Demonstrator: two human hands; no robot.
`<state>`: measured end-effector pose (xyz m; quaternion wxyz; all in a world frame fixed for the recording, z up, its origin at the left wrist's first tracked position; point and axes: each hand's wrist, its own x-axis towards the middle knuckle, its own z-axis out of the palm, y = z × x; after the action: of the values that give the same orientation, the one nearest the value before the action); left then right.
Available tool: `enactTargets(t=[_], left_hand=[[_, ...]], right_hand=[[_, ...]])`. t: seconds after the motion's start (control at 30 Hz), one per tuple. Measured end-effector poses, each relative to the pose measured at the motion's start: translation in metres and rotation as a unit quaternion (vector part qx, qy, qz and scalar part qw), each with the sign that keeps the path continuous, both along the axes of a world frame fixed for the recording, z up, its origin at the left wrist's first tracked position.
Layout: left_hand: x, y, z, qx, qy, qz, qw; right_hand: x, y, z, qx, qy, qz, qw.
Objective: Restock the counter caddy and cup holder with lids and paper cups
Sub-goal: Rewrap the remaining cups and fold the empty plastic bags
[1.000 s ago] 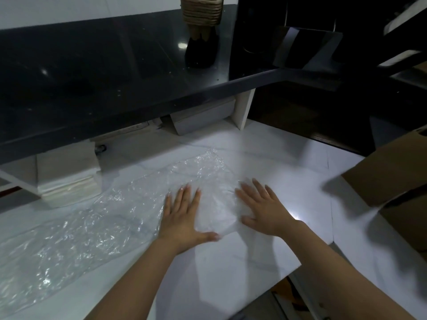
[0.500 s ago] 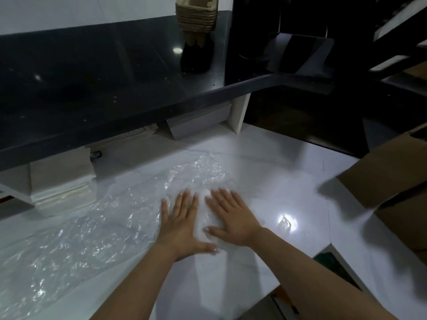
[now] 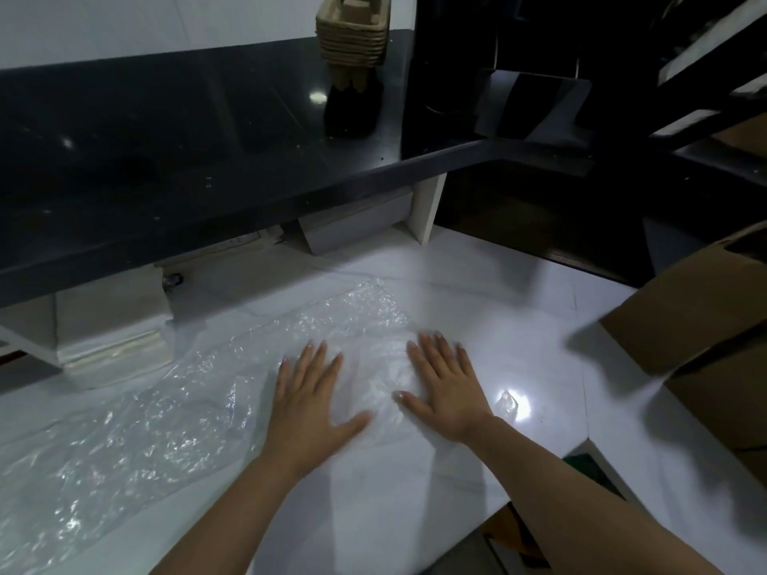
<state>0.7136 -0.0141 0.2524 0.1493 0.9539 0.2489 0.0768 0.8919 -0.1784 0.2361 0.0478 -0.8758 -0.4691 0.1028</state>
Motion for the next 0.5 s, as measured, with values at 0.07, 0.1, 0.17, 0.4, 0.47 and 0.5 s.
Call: enactTargets(t=[0.07, 0.1, 0.17, 0.4, 0.47, 0.5], left_hand=[[-0.002, 0.002, 0.002, -0.012, -0.093, 0.11, 0.99], [-0.002, 0.002, 0.004, -0.032, -0.113, 0.16, 0.98], [-0.002, 0.001, 0.006, -0.092, -0.105, 0.227, 0.964], [0.006, -0.001, 0.007, -0.132, 0.046, 0.251, 0.958], [0.008, -0.001, 0.012, -0.132, 0.043, 0.244, 0.96], [0.008, 0.0, 0.014, -0.133, 0.015, 0.233, 0.963]], right_hand=[[-0.003, -0.003, 0.0, 0.004, 0.004, -0.032, 0.999], [-0.006, -0.004, -0.001, 0.005, 0.001, -0.051, 0.999], [-0.016, -0.006, -0.002, 0.004, -0.004, -0.083, 0.997], [-0.036, -0.001, 0.002, 0.004, 0.019, -0.112, 0.993], [-0.039, -0.001, 0.003, 0.005, 0.027, -0.117, 0.993], [-0.04, -0.001, 0.004, 0.01, 0.022, -0.116, 0.993]])
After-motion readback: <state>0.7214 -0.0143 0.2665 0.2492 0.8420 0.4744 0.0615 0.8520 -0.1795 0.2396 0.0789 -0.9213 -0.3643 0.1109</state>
